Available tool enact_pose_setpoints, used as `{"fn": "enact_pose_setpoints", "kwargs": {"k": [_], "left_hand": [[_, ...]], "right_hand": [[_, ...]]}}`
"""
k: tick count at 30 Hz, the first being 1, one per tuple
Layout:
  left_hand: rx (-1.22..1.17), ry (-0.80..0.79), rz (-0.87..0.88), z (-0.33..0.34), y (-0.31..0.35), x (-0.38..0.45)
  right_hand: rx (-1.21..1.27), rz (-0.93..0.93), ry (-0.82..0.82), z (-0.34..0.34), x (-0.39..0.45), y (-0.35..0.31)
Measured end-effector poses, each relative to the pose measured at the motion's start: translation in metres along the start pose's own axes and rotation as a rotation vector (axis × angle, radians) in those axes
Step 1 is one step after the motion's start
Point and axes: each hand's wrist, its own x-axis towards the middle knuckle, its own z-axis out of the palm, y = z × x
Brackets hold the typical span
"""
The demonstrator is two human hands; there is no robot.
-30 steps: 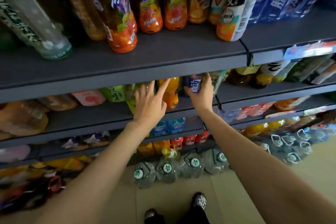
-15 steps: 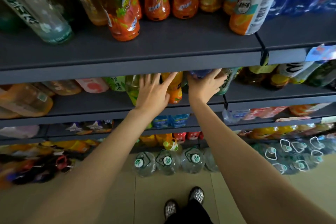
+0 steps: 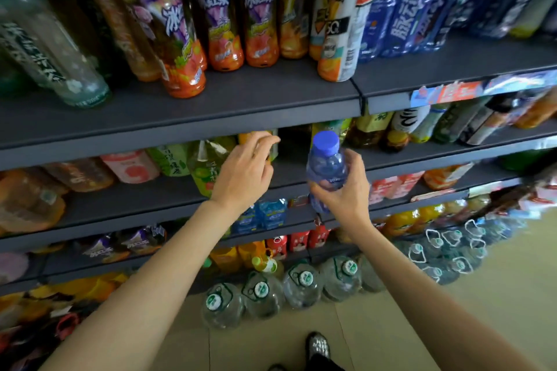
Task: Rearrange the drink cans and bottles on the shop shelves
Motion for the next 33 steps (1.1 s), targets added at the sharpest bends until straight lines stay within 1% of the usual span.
{"fn": "enact_pose_setpoints", "kwargs": {"k": [3, 6, 10, 12, 14, 16, 19, 22, 24, 27, 29, 31, 33], "left_hand": [[-0.017, 0.132, 0.094, -0.011, 0.028, 0.029], [-0.072, 0.199, 0.142, -0.016, 0.060, 0.063], [-0.053, 0.182, 0.174, -0.011, 0.100, 0.099], [-0.044, 0.145, 0.133, -0.004, 0.117, 0.116], [-0.029, 0.106, 0.071, 0.006, 0.133, 0.135], [0.004, 0.072, 0.014, 0.018, 0.150, 0.153], [0.034, 0.000, -0.109, 0.039, 0.169, 0.184], [0.022, -0.019, -0.236, 0.059, 0.189, 0.212], [0.031, -0.044, -0.297, 0.071, 0.202, 0.229], [-0.004, -0.093, -0.365, 0.088, 0.217, 0.252], [-0.029, -0.109, -0.386, 0.099, 0.224, 0.265], [-0.027, -0.124, -0.404, 0.110, 0.227, 0.277], [-0.025, -0.127, -0.426, 0.120, 0.227, 0.284]], "right_hand": [[-0.063, -0.149, 0.088, -0.049, 0.008, -0.023], [-0.007, -0.251, 0.218, -0.093, 0.037, -0.051], [0.097, -0.352, 0.393, -0.140, 0.098, -0.084], [0.100, -0.393, 0.414, -0.162, 0.130, -0.086], [0.072, -0.412, 0.373, -0.181, 0.160, -0.078], [0.021, -0.381, 0.313, -0.201, 0.188, -0.060], [0.002, -0.258, 0.306, -0.227, 0.223, -0.025], [0.017, -0.150, 0.306, -0.251, 0.258, 0.002], [0.009, -0.136, 0.244, -0.264, 0.280, 0.010], [-0.015, -0.151, 0.099, -0.275, 0.300, 0.020], [-0.102, -0.149, -0.031, -0.278, 0.304, 0.042], [-0.304, -0.088, -0.139, -0.277, 0.304, 0.072], [-0.441, -0.091, -0.178, -0.276, 0.302, 0.093]]}}
